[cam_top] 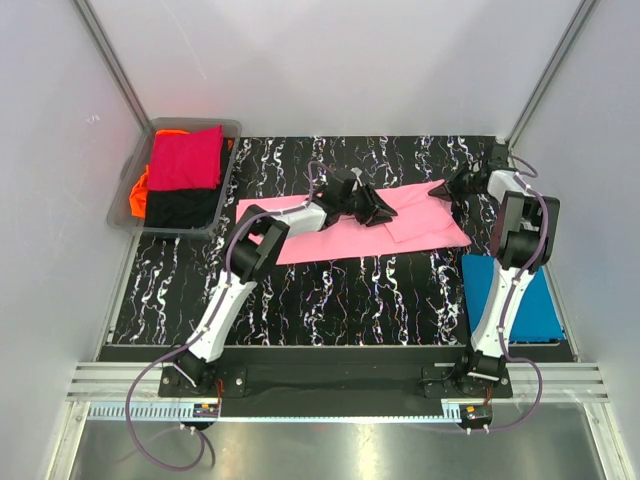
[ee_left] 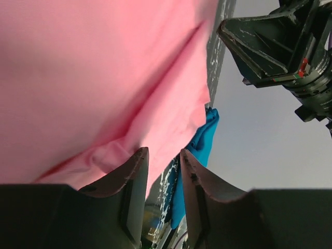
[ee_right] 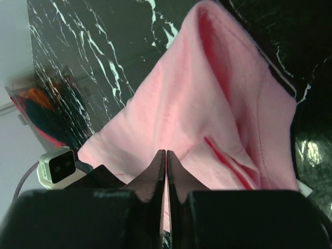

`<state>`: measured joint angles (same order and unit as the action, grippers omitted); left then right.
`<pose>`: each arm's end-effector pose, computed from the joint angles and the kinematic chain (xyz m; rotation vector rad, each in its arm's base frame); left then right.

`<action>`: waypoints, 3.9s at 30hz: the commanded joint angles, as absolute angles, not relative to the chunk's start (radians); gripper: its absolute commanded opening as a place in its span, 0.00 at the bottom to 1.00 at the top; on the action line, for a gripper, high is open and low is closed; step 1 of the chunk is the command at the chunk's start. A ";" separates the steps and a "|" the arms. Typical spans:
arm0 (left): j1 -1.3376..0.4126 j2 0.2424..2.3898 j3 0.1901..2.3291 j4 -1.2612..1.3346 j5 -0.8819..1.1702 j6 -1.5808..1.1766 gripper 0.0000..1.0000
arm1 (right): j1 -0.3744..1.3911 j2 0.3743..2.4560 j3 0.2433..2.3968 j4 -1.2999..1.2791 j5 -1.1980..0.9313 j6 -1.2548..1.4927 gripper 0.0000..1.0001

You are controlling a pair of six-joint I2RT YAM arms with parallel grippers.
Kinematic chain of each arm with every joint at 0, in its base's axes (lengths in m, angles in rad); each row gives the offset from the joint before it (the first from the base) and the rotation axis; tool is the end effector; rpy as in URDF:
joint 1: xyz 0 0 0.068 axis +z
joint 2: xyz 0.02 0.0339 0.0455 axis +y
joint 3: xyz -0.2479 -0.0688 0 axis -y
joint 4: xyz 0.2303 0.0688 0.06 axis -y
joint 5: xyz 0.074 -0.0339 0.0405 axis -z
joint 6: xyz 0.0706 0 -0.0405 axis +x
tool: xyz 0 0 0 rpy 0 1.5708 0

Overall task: Fold and stack the t-shirts
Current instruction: Fold the tshirt

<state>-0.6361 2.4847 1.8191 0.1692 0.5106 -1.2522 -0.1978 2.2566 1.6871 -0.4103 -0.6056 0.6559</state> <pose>0.4249 -0.3567 0.1053 -0.3778 2.4368 -1.5485 0.4755 -0.0543 0.1221 0.8331 2.4163 0.9500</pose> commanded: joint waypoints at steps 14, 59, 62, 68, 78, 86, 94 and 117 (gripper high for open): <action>-0.589 2.493 1.881 0.045 0.587 -1.151 0.35 | -0.195 2.364 1.775 -0.354 -0.591 0.684 0.08; -0.428 2.017 1.321 -0.652 0.327 -0.373 0.38 | 0.138 2.089 1.687 -0.839 0.064 0.850 1.00; -0.429 2.000 1.278 -0.643 0.362 -0.402 0.38 | 0.147 2.128 1.703 -0.841 0.081 0.886 1.00; -0.475 1.948 1.180 -0.608 0.429 -0.468 0.38 | 0.155 2.193 1.762 -0.831 0.123 0.856 1.00; -0.679 1.907 1.049 -0.433 0.514 -0.659 0.38 | 0.158 2.327 1.917 -0.804 0.147 0.672 1.00; -0.788 1.954 1.057 -0.187 0.564 -0.856 0.38 | 0.184 2.494 2.150 -0.785 0.118 0.479 1.00; -0.836 1.945 1.101 0.070 0.566 -0.983 0.41 | 0.221 2.670 2.457 -0.796 0.046 0.365 1.00; -0.706 1.678 1.026 -0.422 0.416 -0.597 0.64 | 0.330 2.359 2.430 -1.071 0.038 0.422 1.00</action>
